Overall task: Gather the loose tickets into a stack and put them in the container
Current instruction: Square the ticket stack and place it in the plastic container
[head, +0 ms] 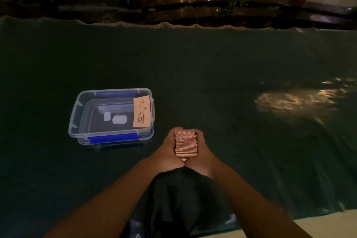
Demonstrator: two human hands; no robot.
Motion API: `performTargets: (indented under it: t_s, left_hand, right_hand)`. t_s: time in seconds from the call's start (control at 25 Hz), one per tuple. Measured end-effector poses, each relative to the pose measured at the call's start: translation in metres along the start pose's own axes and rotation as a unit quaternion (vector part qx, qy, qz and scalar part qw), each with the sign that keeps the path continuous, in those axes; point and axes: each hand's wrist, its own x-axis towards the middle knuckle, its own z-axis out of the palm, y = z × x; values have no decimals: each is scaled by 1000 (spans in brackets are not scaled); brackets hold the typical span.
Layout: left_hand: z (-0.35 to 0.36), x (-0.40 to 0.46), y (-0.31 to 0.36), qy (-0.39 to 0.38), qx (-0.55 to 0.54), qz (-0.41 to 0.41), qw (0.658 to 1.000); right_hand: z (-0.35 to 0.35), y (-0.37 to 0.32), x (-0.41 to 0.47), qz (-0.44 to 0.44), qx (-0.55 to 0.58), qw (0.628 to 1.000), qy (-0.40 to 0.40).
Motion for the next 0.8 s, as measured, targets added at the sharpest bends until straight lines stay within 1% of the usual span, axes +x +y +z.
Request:
performTargets:
  t_s: [0.04,0.12,0.2,0.32,0.48,0.6,0.72,0.76,0.8]
  left_hand:
    - [1,2,0,16,6,-9,1000]
    - [2,2,1,47,17,-1,999]
    - [0,2,0,56,14,7,998]
    - [-2,-1,-2,53,-17,-11,998]
    - [-9,-7,1,35,-34,-4,999]
    - [-15,-13,1,26,-70,1,997]
    - [-18,-18,2,23,-145,-19,989]
    - [-19,-19,3,22,-173,-31,984]
    - [-19,-20,5,22,-204,-45,978]
  right_hand:
    - [1,0,1,7,4,1000,4]
    - [2,0,3,8,2,1000,10]
    - [1,0,4,10,1,1000,-1]
    - [5,1,3,18,10,1000,-17]
    - [7,0,4,20,45,998,-34]
    - [5,4,-3,39,108,993,-28]
    - [10,8,-17,62,191,980,-1]
    - [13,8,-22,71,238,969,0]
    - [17,8,-26,86,304,949,-3]
